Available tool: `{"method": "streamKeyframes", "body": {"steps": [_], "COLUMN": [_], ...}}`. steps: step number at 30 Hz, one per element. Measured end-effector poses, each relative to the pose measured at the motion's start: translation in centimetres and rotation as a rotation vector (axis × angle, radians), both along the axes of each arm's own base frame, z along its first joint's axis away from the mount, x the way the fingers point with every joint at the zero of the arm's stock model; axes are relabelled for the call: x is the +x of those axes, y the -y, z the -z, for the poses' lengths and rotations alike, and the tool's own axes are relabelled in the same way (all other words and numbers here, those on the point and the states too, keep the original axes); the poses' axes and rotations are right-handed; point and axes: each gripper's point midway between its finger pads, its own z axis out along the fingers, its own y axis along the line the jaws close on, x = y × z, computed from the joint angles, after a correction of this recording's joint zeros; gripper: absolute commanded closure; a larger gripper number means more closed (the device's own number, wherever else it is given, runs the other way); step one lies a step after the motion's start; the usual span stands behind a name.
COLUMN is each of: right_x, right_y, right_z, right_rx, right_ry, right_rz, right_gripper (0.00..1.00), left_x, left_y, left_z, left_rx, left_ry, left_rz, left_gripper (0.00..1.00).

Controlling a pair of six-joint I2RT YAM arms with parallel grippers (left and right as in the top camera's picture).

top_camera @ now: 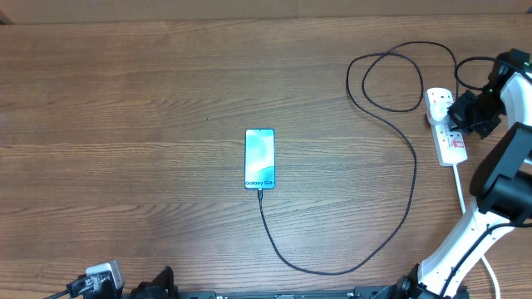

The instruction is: Plug charger to phone and switch on socket

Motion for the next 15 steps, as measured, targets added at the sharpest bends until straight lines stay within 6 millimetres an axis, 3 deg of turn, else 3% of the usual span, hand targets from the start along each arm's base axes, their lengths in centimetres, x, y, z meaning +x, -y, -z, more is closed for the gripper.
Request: {"method": "streamKeyframes", "body": {"steps": [5,10,12,15], "right_x": [-1.3,-1.9,-1.9,-1.2], "right_y": [-0.4,0.9,1.2,1.1], "right_z": [-0.1,-0.7,-2.2,-6.9], "right_rx": [0.036,0.036,0.032,0.017], "right_ry": [-0.049,-0.039,-0.004,0.122], "right_rz": [0.036,0.098,0.116,0.126], "right_gripper": [0.96,0.96,0.96,0.96], "left_x": [-0.5,-2.1,-2.1,-2.1], "left_y": [-0.1,-0.3,-0.3,-0.4], "left_z": [-0.2,0.2,0.2,0.2], "left_rx": [-0.008,-0.022,-0.026,-0.029], "left_ry": [0.053,0.115,0.115,0.114], "left_rz": [0.0,-0.004,-0.016,-0.036], "left_gripper": [0.01,0.0,0.0,0.0]}}
